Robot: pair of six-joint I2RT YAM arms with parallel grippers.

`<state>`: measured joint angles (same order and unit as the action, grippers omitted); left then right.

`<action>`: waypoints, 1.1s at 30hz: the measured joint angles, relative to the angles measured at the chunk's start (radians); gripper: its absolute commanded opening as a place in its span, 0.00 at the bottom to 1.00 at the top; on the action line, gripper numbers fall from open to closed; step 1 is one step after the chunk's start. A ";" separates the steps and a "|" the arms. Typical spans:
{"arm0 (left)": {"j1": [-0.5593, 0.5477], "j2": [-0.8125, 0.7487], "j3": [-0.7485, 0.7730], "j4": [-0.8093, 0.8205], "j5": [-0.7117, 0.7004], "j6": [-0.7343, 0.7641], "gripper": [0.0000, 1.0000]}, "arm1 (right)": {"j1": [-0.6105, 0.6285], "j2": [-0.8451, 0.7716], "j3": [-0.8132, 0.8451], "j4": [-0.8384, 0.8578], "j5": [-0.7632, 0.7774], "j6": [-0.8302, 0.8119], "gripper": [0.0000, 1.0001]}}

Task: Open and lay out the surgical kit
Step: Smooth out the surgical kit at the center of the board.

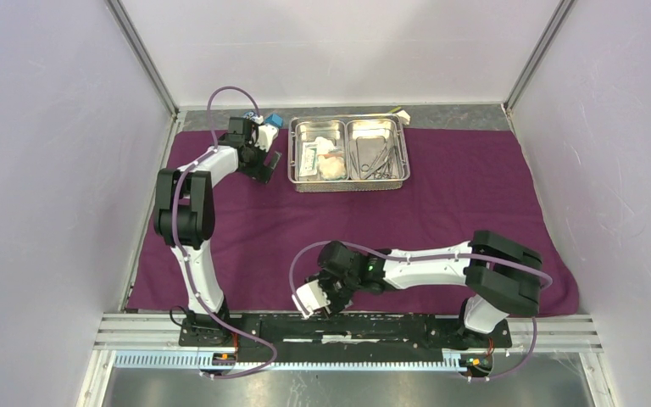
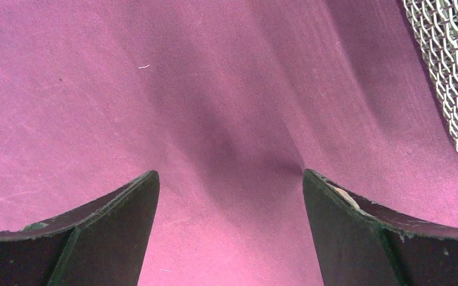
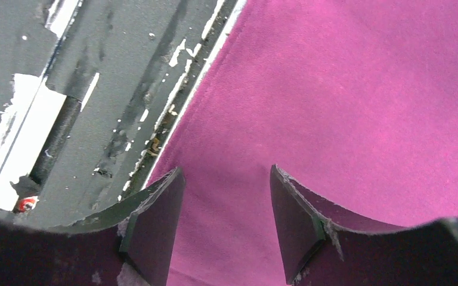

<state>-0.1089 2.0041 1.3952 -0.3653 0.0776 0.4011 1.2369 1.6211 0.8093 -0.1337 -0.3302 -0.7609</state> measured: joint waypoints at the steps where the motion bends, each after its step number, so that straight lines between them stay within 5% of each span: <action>1: 0.000 0.000 0.000 0.000 -0.001 0.002 0.96 | 0.000 -0.001 -0.004 0.003 -0.011 -0.005 0.61; 16: 0.000 -0.031 -0.028 0.000 -0.024 0.060 0.99 | 0.015 -0.070 -0.034 -0.079 -0.008 -0.051 0.63; 33: 0.008 -0.049 0.051 0.015 -0.051 0.060 1.00 | -0.190 0.029 0.177 -0.069 -0.011 0.066 0.67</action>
<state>-0.1009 1.9553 1.4467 -0.3500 0.0269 0.4606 1.0466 1.6497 0.9863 -0.2031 -0.3412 -0.6945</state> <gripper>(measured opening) 0.994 0.665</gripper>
